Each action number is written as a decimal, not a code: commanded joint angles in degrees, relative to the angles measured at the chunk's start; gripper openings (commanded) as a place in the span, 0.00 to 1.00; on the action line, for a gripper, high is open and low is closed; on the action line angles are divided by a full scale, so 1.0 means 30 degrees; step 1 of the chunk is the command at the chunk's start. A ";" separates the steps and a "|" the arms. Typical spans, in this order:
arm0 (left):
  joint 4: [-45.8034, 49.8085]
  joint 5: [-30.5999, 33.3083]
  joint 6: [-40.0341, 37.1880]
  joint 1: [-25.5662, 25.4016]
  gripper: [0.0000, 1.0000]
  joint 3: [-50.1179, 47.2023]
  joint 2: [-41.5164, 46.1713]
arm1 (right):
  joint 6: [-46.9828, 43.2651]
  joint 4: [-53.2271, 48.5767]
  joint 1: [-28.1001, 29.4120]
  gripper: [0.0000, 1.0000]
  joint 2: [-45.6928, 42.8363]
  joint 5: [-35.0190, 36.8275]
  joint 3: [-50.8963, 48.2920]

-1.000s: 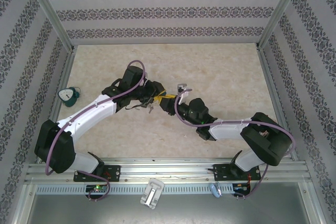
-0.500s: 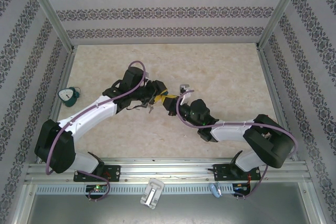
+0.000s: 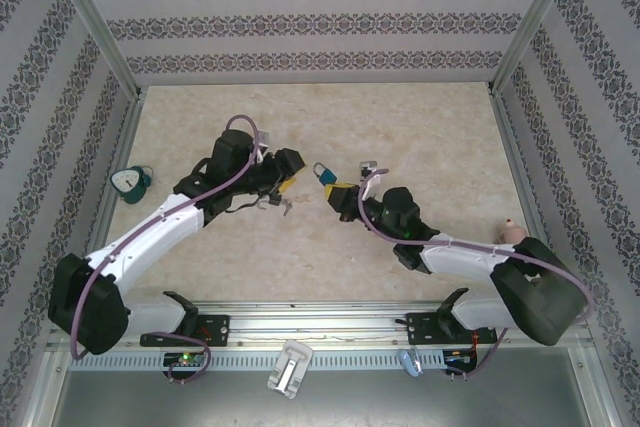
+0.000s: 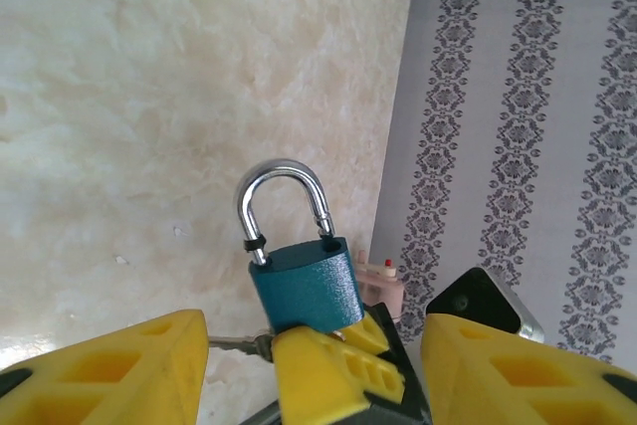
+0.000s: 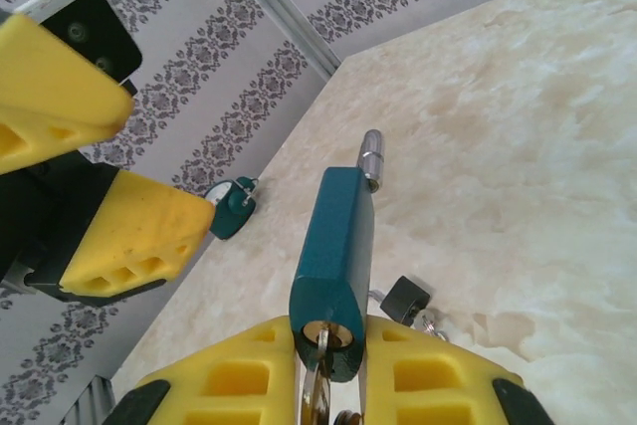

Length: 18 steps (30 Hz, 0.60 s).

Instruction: Unlock with the key

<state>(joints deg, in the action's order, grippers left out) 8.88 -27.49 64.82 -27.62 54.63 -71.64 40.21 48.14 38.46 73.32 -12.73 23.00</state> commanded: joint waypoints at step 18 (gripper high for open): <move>-0.0354 -0.3597 -0.4613 0.1016 0.56 -0.1482 0.1020 | 0.0539 0.0759 -0.1921 0.00 -0.1387 -0.9643 0.0593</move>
<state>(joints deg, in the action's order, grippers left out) 10.41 -35.53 53.41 -25.30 48.97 -67.92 41.21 45.76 32.84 69.06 -37.50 22.96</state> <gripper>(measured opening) 0.563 0.130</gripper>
